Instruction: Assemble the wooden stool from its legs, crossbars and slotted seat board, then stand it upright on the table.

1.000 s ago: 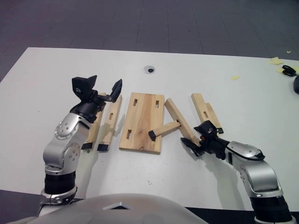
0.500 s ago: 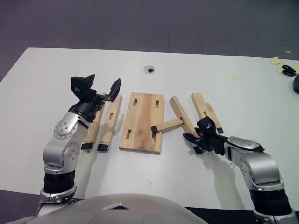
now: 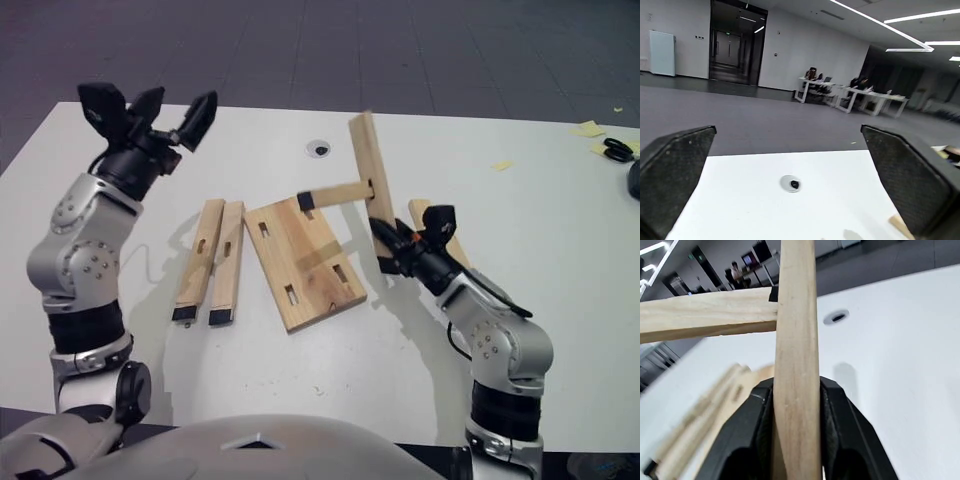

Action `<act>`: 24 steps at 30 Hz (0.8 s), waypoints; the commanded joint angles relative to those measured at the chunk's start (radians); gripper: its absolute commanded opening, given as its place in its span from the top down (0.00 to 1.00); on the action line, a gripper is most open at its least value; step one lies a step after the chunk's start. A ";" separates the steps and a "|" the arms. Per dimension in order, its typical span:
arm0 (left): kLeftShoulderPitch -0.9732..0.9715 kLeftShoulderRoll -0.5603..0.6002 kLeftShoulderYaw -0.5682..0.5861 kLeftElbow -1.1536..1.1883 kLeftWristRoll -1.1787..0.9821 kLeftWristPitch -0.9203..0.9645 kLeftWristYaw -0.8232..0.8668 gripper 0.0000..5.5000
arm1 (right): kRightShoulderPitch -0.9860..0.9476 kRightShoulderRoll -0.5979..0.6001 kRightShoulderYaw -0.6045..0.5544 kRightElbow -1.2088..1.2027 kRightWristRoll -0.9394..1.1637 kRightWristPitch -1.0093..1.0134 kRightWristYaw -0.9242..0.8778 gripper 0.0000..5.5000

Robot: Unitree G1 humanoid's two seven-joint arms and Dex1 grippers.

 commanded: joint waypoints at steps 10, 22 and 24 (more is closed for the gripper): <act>-0.349 0.171 0.017 0.328 -0.521 0.565 -0.368 0.02 | -0.125 0.058 0.148 -0.045 0.426 0.046 0.010 0.81; -0.416 0.128 -0.045 0.352 -0.487 0.546 -0.354 0.05 | -0.082 0.027 0.293 -0.053 0.355 0.011 0.099 0.81; -0.429 0.126 -0.039 0.362 -0.502 0.556 -0.352 0.10 | -0.070 0.019 0.304 -0.049 0.338 0.002 0.114 0.81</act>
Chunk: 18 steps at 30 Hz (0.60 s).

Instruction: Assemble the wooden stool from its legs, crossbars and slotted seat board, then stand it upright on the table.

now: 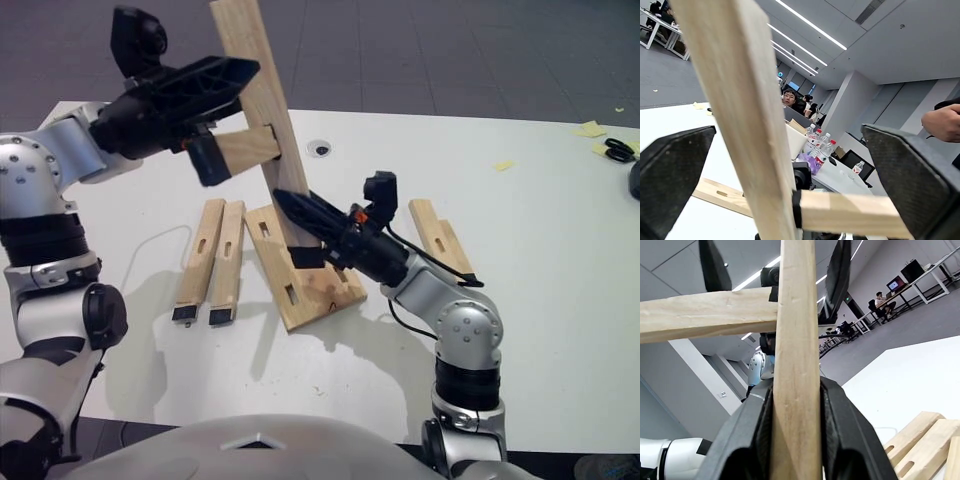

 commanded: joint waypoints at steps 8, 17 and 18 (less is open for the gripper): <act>-0.035 0.044 -0.013 0.004 -0.003 0.044 -0.054 0.35 | 0.035 -0.016 0.035 -0.012 -0.077 -0.069 0.044 0.81; -0.046 0.051 -0.041 0.031 0.052 0.014 -0.085 0.63 | 0.050 -0.013 0.048 -0.020 -0.102 -0.099 0.051 0.81; -0.043 0.052 -0.041 0.031 0.057 0.011 -0.086 0.65 | 0.052 -0.014 0.050 -0.023 -0.105 -0.102 0.051 0.81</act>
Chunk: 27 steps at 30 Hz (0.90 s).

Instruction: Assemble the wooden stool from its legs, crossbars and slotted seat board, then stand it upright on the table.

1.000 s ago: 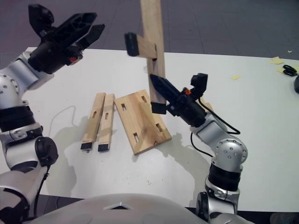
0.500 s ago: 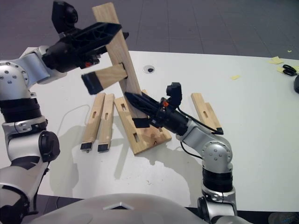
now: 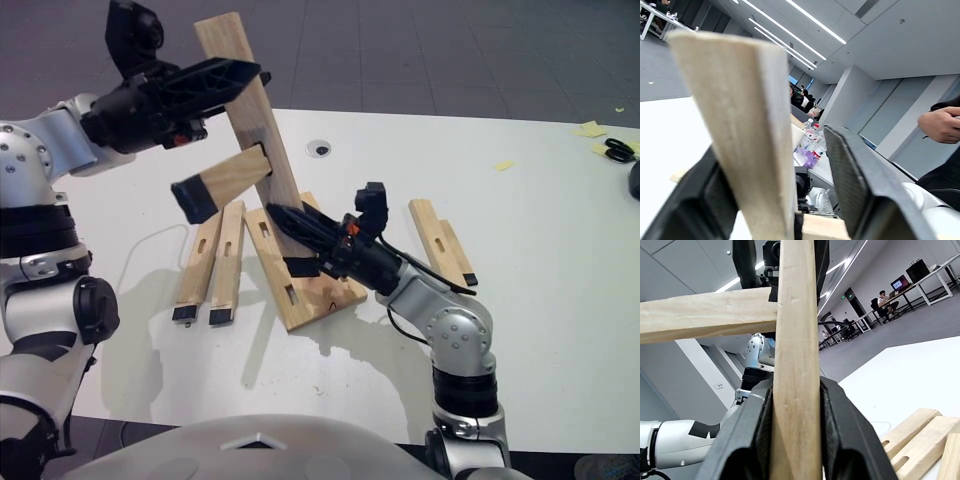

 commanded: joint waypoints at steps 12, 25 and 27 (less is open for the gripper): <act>0.033 -0.050 0.087 -0.052 0.036 -0.121 0.098 0.79 | 0.003 -0.013 0.009 0.001 -0.080 -0.058 -0.037 0.74; 0.103 -0.116 0.182 -0.191 0.270 -0.518 0.463 0.81 | 0.119 -0.086 -0.140 0.050 -0.306 -0.140 -0.269 0.34; 0.132 -0.104 0.181 -0.241 0.308 -0.549 0.482 0.81 | 0.130 -0.138 -0.102 0.087 -0.466 -0.152 -0.329 0.27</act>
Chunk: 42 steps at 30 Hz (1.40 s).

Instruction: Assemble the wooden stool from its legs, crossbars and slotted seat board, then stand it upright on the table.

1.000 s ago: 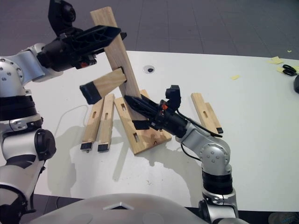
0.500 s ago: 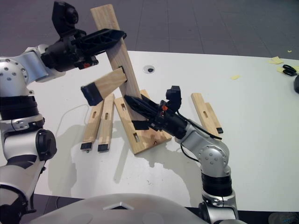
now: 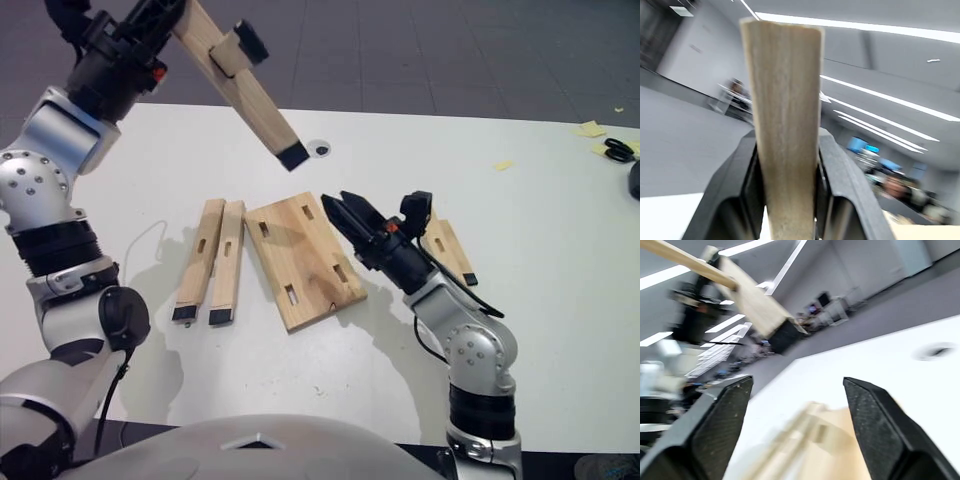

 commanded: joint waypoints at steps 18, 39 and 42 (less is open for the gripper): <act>0.157 0.060 -0.056 -0.182 0.093 -0.073 0.022 0.81 | 0.101 -0.184 0.351 -0.046 -0.466 -0.121 0.236 0.02; 0.212 0.091 -0.075 -0.190 0.031 -0.045 -0.056 0.81 | -0.275 -0.034 0.600 0.399 -0.684 -0.130 0.317 0.02; 0.214 0.081 -0.086 -0.201 0.030 -0.044 -0.046 0.81 | -0.276 -0.020 0.610 0.449 -0.737 -0.079 0.268 0.02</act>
